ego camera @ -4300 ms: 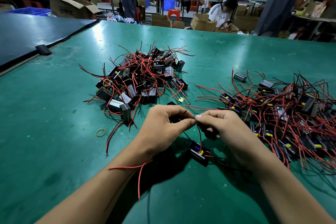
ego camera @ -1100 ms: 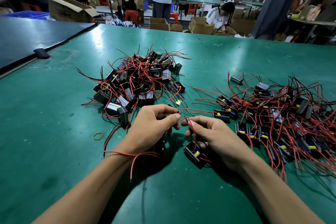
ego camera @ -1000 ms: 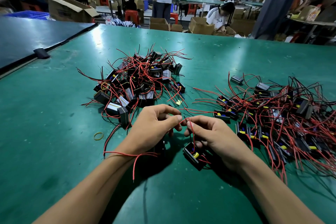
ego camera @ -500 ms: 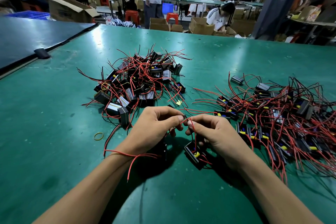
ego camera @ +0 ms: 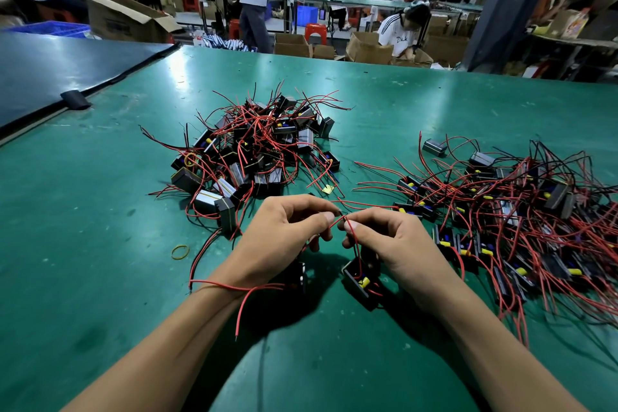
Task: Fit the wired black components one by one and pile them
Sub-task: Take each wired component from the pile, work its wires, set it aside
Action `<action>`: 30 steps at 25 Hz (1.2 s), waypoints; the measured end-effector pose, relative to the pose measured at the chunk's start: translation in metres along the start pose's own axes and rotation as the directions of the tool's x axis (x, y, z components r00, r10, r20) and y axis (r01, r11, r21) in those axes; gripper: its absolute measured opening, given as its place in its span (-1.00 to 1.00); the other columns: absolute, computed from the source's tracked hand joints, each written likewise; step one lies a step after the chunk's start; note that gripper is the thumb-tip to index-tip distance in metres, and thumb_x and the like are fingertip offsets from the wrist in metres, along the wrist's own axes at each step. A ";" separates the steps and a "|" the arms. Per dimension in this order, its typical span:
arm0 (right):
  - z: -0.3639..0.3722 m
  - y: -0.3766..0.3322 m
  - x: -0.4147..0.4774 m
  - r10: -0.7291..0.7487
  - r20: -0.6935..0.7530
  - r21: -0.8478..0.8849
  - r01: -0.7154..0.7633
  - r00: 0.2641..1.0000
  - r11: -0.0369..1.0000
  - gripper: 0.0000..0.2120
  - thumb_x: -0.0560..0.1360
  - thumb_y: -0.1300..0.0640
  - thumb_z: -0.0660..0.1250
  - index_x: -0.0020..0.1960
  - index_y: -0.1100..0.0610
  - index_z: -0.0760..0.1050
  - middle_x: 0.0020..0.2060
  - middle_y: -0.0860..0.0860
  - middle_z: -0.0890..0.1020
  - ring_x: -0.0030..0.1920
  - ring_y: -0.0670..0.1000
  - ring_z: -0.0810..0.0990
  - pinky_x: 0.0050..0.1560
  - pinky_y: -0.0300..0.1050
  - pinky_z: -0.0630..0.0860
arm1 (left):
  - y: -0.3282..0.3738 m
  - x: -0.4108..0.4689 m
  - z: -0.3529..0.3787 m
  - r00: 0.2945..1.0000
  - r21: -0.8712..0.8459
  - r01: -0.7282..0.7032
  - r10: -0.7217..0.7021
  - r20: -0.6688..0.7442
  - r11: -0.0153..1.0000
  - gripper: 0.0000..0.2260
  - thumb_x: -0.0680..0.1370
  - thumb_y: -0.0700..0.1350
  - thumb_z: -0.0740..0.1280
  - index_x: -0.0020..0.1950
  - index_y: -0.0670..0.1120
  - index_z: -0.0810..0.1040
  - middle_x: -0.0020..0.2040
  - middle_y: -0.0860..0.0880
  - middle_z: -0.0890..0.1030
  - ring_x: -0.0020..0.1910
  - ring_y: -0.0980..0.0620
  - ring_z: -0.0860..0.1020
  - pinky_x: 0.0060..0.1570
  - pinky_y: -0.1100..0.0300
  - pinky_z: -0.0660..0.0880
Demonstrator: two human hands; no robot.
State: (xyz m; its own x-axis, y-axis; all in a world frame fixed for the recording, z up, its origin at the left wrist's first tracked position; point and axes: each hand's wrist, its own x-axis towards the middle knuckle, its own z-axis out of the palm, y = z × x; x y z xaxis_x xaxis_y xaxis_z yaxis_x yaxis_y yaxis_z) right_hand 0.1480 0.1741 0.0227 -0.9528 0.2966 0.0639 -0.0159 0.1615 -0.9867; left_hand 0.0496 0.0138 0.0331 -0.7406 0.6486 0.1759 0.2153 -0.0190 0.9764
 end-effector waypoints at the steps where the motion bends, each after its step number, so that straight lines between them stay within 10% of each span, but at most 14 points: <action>1: 0.000 0.001 0.000 -0.001 0.000 -0.002 0.001 1.000 1.000 -0.90 0.57 0.16 0.39 -0.08 0.06 0.68 -0.29 0.06 0.70 -0.40 0.04 0.41 -0.45 -0.22 0.36 | 0.000 0.000 0.000 1.000 -0.004 0.001 -0.001 0.000 1.000 -0.91 0.55 -0.30 0.36 -0.02 -0.22 0.66 -0.35 -0.10 0.61 -0.44 0.07 0.48 -0.37 0.30 0.44; 14: 0.003 0.000 -0.003 -0.112 -0.031 -0.103 0.108 0.993 0.989 -0.77 0.54 0.13 0.44 0.14 -0.12 0.60 -0.05 -0.01 0.70 -0.30 -0.02 0.55 -0.31 -0.25 0.49 | 0.001 -0.001 0.001 1.000 -0.033 -0.026 0.026 0.013 0.999 -0.91 0.51 -0.21 0.43 -0.08 -0.25 0.65 -0.40 0.00 0.56 -0.46 0.06 0.46 -0.42 0.32 0.37; 20: 0.001 -0.001 -0.002 -0.213 0.025 -0.147 0.214 0.977 0.966 -0.75 0.56 0.20 0.40 0.12 -0.13 0.65 -0.02 -0.07 0.72 -0.06 0.33 0.63 -0.05 0.19 0.60 | 0.001 -0.002 -0.002 0.998 -0.038 0.012 -0.009 0.057 0.999 -0.90 0.52 -0.21 0.42 -0.08 -0.26 0.65 -0.36 0.04 0.62 -0.44 0.08 0.48 -0.38 0.32 0.43; 30: 0.000 -0.001 -0.002 -0.202 -0.017 -0.130 0.198 0.979 0.971 -0.90 0.56 0.16 0.41 -0.04 -0.04 0.63 -0.28 0.02 0.68 -0.35 -0.02 0.50 -0.31 -0.15 0.48 | 0.004 -0.001 0.001 0.995 -0.112 0.063 -0.054 0.080 0.992 -0.83 0.49 -0.17 0.42 -0.06 -0.28 0.60 -0.32 0.01 0.65 -0.45 0.07 0.46 -0.41 0.26 0.38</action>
State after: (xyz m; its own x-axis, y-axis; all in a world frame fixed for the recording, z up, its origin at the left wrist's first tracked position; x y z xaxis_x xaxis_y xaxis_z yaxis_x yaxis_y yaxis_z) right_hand 0.1501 0.1733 0.0232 -0.9246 0.2741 0.2647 -0.1651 0.3379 -0.9266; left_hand 0.0519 0.0137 0.0364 -0.6976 0.7077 0.1119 0.0957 -0.0628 0.9934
